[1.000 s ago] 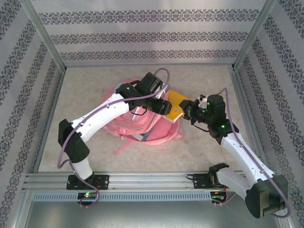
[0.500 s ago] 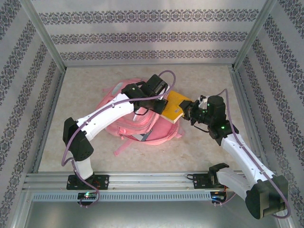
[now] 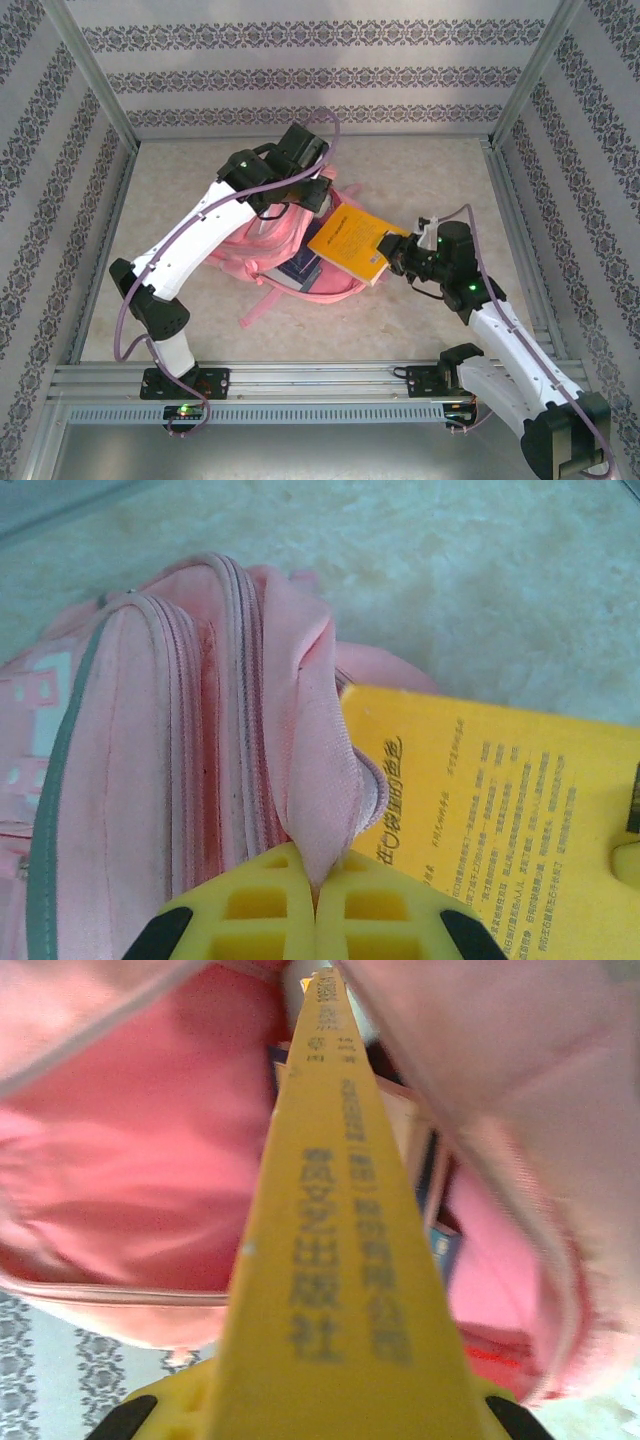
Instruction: Pack the student bag
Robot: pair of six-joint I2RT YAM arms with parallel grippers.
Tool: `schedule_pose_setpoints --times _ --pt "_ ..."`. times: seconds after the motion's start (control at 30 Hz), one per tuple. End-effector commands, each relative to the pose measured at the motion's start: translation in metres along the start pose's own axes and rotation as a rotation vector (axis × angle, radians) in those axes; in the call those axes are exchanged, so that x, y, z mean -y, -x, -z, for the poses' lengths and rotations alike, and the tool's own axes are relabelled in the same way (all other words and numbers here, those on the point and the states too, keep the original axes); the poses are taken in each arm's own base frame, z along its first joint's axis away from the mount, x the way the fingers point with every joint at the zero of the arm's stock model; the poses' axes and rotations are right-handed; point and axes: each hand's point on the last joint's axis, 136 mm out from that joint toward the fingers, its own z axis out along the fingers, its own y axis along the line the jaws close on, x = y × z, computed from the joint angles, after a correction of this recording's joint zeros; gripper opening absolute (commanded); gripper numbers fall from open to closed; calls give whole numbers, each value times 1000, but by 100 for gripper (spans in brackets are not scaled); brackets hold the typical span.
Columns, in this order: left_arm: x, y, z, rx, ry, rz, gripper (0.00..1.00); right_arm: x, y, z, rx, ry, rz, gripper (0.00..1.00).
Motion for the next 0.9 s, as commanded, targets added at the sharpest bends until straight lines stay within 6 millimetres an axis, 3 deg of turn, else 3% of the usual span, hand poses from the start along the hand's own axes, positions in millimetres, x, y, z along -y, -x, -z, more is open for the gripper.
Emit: schedule_pose_setpoints --times 0.0,0.13,0.47,0.87 --pt "-20 23 37 112 42 17 0 -16 -2 2 3 75 123 0" --pt "-24 26 41 120 30 48 0 -23 -1 1 23 126 128 0" --pt "-24 28 38 112 4 70 0 -70 -8 11 -17 218 233 0" --pt "-27 30 38 116 -20 96 0 -89 -15 18 -75 219 225 0"
